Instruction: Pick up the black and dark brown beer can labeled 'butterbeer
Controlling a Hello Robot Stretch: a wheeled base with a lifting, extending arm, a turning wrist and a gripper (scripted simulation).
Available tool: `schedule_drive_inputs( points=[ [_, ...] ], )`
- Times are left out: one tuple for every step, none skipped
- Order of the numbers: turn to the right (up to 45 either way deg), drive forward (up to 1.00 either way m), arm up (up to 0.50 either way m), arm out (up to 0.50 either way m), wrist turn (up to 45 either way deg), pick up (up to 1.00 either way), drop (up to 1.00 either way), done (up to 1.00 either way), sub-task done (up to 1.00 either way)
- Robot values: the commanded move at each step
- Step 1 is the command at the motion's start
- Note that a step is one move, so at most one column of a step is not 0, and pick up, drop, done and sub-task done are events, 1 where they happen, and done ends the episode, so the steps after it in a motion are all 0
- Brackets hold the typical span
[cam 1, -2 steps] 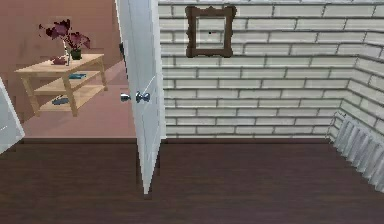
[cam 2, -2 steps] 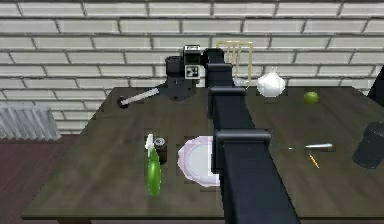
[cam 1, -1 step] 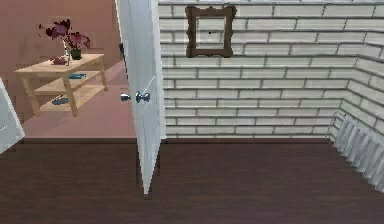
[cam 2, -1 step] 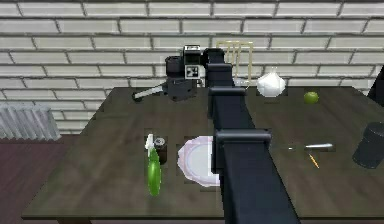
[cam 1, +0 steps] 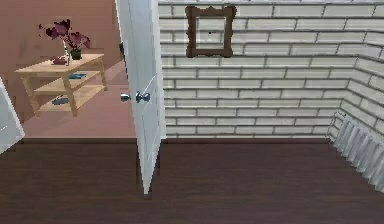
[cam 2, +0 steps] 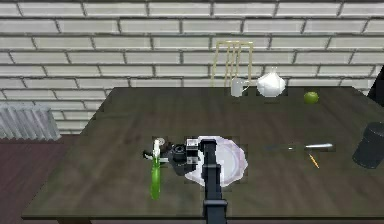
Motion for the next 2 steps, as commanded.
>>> schedule_drive_inputs(
  points=[
    [0.0,0.0,0.0,0.0,0.0,1.0,0.0,0.0,0.0],
    [0.0,0.0,0.1,0.0,0.0,0.0,0.0,0.0,0.0]
  ],
)
